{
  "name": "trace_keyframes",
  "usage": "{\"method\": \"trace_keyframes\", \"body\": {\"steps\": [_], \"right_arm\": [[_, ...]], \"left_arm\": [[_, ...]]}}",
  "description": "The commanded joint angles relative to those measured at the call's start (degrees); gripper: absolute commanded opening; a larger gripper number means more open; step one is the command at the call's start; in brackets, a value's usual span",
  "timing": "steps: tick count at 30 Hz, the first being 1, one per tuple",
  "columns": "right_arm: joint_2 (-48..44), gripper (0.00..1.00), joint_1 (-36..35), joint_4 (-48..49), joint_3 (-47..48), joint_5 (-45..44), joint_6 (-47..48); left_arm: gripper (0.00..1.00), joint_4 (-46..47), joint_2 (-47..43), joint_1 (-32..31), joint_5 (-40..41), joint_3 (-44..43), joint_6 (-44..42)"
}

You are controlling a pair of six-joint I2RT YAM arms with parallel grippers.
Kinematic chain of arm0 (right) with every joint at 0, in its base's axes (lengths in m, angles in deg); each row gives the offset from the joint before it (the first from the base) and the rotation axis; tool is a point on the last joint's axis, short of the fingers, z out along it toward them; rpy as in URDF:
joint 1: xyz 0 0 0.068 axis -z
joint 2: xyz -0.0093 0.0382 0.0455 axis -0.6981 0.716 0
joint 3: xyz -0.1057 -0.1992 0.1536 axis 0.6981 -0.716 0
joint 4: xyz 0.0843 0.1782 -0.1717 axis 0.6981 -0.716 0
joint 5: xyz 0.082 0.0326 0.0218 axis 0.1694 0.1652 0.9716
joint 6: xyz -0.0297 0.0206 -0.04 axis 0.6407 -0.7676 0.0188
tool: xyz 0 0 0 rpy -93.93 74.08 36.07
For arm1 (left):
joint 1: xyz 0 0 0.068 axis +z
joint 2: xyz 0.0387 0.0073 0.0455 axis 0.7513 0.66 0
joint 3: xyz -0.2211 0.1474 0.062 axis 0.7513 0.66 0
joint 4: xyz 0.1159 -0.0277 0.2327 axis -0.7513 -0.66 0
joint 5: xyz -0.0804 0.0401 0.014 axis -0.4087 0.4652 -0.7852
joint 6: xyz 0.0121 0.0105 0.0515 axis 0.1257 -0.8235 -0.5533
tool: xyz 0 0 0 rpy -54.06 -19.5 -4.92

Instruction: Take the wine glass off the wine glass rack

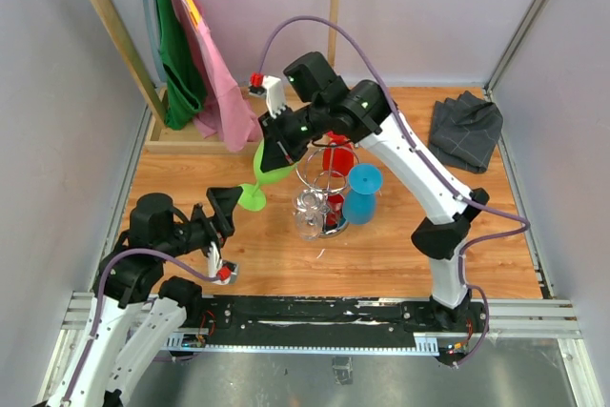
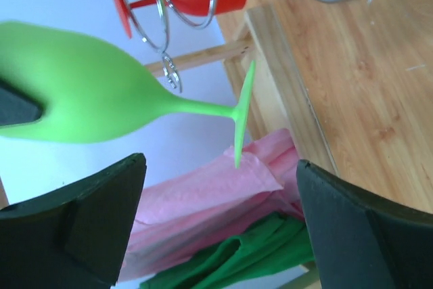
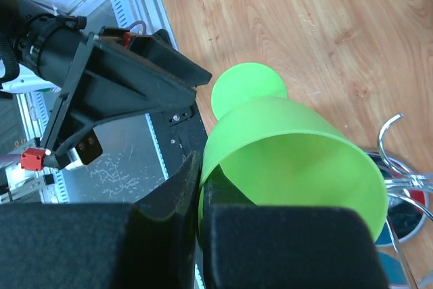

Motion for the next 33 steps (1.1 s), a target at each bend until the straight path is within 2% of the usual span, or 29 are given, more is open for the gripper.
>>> {"method": "trace_keyframes", "body": {"steps": [1,7,11,13,14,18,21,24,28,33], "right_arm": [[-6.7,0.01,0.6,-0.8,1.0,-3.9,-0.5],[-16.8,0.01,7.3,2.5,1.4,-12.6,-2.0],[-26.0,0.01,19.2,12.0,-3.0,-16.2,-4.9],[-29.9,0.01,26.7,16.3,-7.0,-18.9,-5.8],[-31.4,0.01,30.1,16.9,-8.7,-20.3,-5.9],[-31.4,0.01,41.6,12.0,-12.7,-22.8,-3.6],[-29.7,0.01,43.0,7.5,-17.1,-29.5,1.2],[-29.3,0.01,43.0,8.7,-25.7,-33.5,4.0],[-27.7,0.01,43.0,11.8,-35.5,-37.5,5.2],[-24.1,0.01,43.0,16.8,-41.2,-38.7,5.5]], "left_arm": [[0.99,9.6,-0.7,-0.3,0.1,-1.8,7.5],[0.99,16.7,1.5,-0.4,4.4,-4.9,19.9],[0.99,20.1,4.5,-0.4,7.9,-7.4,30.1],[0.99,23.1,6.8,-0.4,10.3,-9.1,37.8],[0.99,25.0,8.2,-0.3,12.0,-10.2,44.4],[0.99,31.3,16.5,-0.4,19.5,-17.2,66.7],[0.99,32.4,23.6,-0.4,23.7,-24.5,82.7],[0.99,32.3,28.0,-0.3,23.0,-29.2,93.0],[0.99,32.6,31.0,-0.3,22.2,-32.1,100.7],[0.99,32.2,32.0,-0.4,21.8,-33.0,103.8]]}}
